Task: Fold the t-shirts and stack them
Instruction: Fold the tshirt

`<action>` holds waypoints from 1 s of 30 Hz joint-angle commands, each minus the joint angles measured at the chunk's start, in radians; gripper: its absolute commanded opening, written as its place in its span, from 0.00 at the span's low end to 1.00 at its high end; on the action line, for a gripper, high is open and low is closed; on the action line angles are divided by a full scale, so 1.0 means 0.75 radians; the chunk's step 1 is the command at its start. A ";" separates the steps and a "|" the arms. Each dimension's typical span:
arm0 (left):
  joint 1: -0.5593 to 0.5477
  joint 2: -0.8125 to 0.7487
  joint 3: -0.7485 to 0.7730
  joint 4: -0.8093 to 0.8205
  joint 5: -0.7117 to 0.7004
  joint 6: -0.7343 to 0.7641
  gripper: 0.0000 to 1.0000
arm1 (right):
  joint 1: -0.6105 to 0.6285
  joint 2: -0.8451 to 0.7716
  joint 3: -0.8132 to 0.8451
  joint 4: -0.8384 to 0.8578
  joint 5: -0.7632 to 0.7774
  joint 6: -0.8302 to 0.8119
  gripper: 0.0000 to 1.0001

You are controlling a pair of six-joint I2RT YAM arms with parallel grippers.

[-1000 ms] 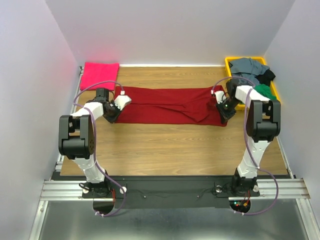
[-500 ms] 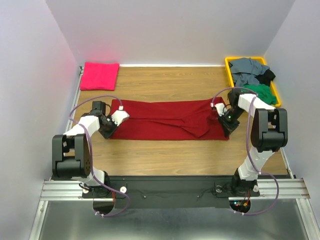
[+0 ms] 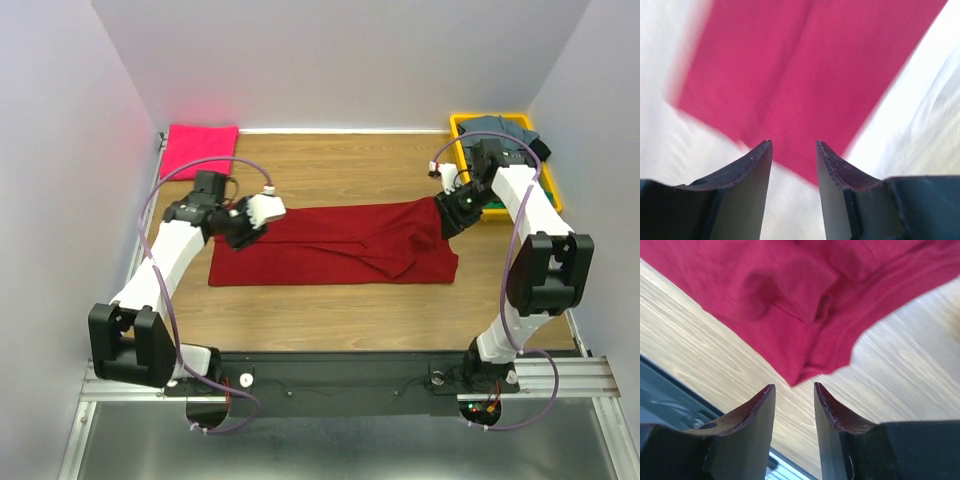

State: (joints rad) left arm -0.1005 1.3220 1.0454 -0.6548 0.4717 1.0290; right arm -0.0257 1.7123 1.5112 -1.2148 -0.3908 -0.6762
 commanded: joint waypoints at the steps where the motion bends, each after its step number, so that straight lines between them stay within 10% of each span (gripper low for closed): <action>1: -0.205 0.010 0.056 0.153 0.191 -0.108 0.52 | 0.000 0.091 0.034 0.004 -0.153 0.159 0.43; 15: -1.009 0.321 0.017 0.967 0.021 -0.317 0.52 | 0.000 0.267 -0.011 0.231 -0.242 0.470 0.51; 30: -1.202 0.739 0.269 1.055 -0.054 -0.186 0.46 | -0.002 0.294 -0.047 0.237 -0.277 0.511 0.36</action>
State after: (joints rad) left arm -0.9936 1.8572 1.1797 0.0834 0.4477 0.8665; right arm -0.0257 1.9347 1.4887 -1.0599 -0.5758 -0.3065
